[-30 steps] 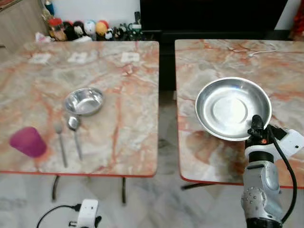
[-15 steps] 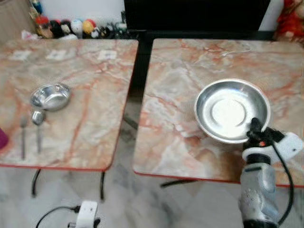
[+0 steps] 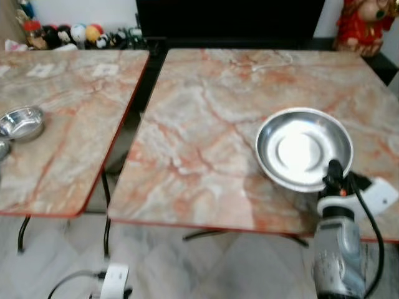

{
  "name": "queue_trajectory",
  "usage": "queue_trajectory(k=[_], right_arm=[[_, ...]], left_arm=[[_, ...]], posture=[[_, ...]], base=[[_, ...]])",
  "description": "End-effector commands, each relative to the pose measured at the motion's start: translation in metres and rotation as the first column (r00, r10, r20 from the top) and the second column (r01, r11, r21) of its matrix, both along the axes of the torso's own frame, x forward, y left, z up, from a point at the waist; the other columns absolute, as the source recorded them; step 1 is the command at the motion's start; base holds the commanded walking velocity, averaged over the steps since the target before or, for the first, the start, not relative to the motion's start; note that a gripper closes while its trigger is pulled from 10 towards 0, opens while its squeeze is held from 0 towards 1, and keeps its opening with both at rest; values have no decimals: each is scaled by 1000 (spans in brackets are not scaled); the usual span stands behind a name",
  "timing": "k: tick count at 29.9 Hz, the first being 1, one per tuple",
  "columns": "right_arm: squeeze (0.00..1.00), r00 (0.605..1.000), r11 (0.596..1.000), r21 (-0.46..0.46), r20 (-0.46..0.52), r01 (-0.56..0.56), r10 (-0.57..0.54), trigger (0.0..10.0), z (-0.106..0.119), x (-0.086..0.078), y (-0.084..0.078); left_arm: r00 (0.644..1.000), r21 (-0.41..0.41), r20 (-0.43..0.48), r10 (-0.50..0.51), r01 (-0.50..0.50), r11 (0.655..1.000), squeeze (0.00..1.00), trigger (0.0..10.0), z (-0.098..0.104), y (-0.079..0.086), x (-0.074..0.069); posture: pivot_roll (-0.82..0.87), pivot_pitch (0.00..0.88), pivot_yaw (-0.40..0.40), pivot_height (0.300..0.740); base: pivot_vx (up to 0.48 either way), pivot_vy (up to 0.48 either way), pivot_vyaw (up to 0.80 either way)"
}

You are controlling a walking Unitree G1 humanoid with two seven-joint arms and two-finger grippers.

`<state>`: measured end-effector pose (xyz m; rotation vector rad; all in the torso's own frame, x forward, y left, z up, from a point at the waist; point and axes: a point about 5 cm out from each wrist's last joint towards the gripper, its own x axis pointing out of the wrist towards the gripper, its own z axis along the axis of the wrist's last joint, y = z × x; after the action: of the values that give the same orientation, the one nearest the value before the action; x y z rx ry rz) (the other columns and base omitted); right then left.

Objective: Setting the table

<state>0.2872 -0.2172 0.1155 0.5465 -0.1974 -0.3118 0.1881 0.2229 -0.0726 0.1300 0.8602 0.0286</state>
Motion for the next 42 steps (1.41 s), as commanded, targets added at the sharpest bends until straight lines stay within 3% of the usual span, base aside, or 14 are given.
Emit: queue_trajectory(k=[1, 24, 25, 26, 27, 29, 30, 42], right_arm=[[0, 1000, 1000, 0, -2, 28, -28, 10000, 1, -3, -4], [0, 982, 996, 42, -174, 79, -70, 10000, -23, -12, 0], [86, 981, 996, 40, -183, 78, -70, 10000, -24, -12, 0], [325, 979, 996, 43, -192, 83, -73, 10000, -25, -12, 0], [427, 977, 995, 56, -199, 86, -74, 10000, -27, -13, 1], [443, 974, 994, 67, -217, 88, -72, 10000, -29, -13, 1], [514, 972, 994, 69, -224, 86, -69, 10000, -30, -13, 2], [471, 962, 997, 52, -270, 53, -37, 10000, -35, -16, 7]], left_arm=[[1000, 7, -20, -3, 3, 1000, 0, 10000, -2, 1, -5], [1000, 5, -26, -5, 5, 1000, 0, 10000, -3, 1, -7], [1000, 5, -28, -4, 4, 1000, 0, 10000, -4, 1, -7], [1000, 6, -30, -3, 3, 1000, 0, 10000, -4, 1, -8], [999, 7, -32, -2, 3, 1000, 0, 10000, -4, 1, -8], [999, 8, -36, -1, 1, 1000, 0, 10000, -4, 2, -9], [999, 8, -37, 1, 0, 1000, 0, 10000, -5, 2, -10], [999, 10, -47, 3, -3, 1000, 0, 10000, -6, 3, -11]], posture=[[-131, 86, 56, 740], [-132, 92, 48, 740], [-131, 92, 48, 740], [-130, 92, 47, 740], [-129, 93, 46, 740], [-127, 94, 46, 740], [-127, 94, 47, 740], [-129, 96, 45, 740]], base=[[0, 0, 0], [0, 0, 0], [0, 0, 0], [0, 0, 0], [0, 0, 0], [0, 0, 0], [0, 0, 0], [0, 0, 0]])
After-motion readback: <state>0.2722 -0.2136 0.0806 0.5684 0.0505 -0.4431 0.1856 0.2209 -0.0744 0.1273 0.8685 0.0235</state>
